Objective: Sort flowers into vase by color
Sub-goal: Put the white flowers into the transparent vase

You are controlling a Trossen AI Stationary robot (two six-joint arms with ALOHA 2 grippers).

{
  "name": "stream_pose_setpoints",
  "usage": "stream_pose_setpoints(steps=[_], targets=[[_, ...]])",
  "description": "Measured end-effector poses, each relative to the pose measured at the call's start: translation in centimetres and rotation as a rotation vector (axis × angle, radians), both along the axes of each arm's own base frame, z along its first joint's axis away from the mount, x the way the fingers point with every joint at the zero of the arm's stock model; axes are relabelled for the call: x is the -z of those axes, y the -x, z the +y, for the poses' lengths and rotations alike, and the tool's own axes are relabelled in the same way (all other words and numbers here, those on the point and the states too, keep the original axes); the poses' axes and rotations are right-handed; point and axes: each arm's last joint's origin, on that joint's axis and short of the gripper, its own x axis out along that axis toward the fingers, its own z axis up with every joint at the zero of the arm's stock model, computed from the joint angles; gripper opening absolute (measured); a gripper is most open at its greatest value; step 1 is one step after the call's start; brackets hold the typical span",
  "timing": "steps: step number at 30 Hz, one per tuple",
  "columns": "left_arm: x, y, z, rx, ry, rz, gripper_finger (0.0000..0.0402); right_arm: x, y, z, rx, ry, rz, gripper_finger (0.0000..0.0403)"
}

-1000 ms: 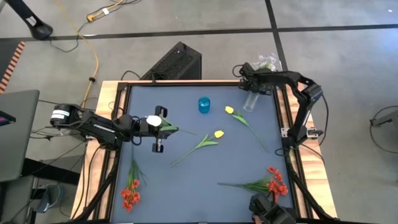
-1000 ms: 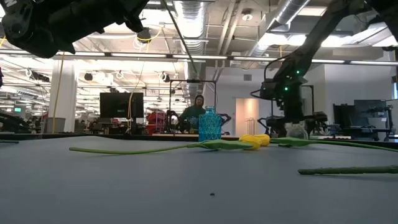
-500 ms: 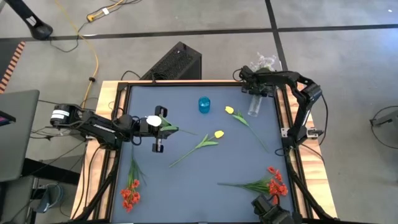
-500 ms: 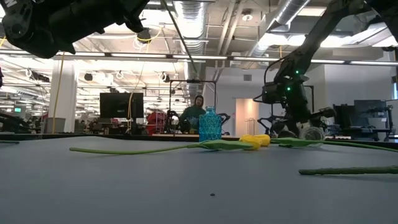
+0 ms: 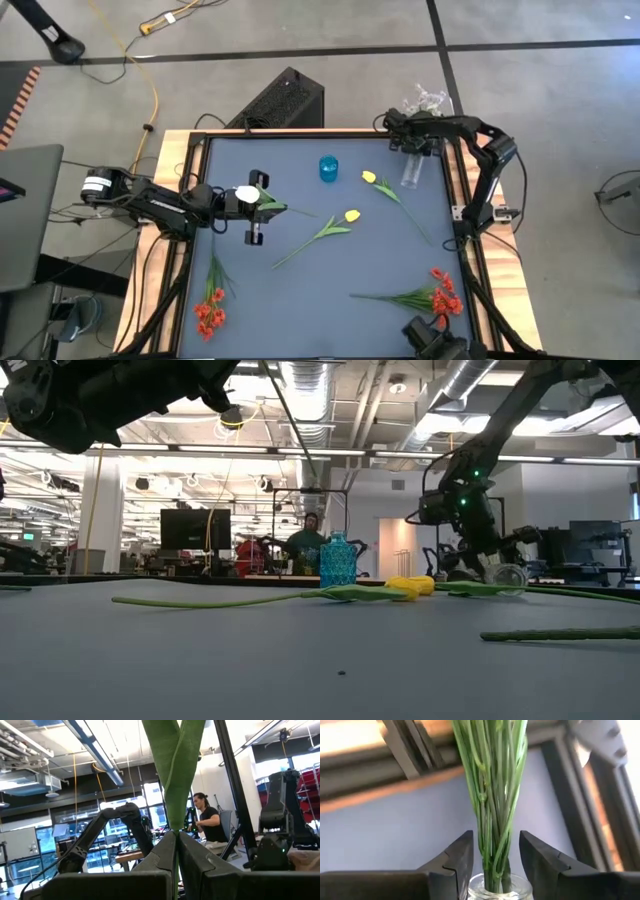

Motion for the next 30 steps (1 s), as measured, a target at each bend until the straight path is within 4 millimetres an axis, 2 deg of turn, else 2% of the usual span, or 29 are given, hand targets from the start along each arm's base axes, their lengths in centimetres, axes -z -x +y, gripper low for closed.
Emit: stream_pose_setpoints(steps=[10, 17, 22, 30], targets=[[0.0, 0.0, 0.0, -0.003, -0.006, -0.001, 0.0000, -5.7, -0.5, 1.8, -0.062, 0.248, 0.007, 0.0171], [0.0, 0.0, 0.0, -0.003, -0.005, -0.001, 0.0000, -9.1, -2.0, 4.5, -0.154, 0.429, 0.039, 0.0170], [0.0, 0.0, 0.0, -0.005, -0.004, 0.001, 0.0000, -12.2, -2.9, 7.6, -0.243, 0.563, 0.012, 0.0170], [0.1, -0.1, 0.1, -0.034, 0.007, 0.010, 0.0000, -17.0, -4.8, 15.3, -0.496, 0.798, -0.049, 0.0170]])
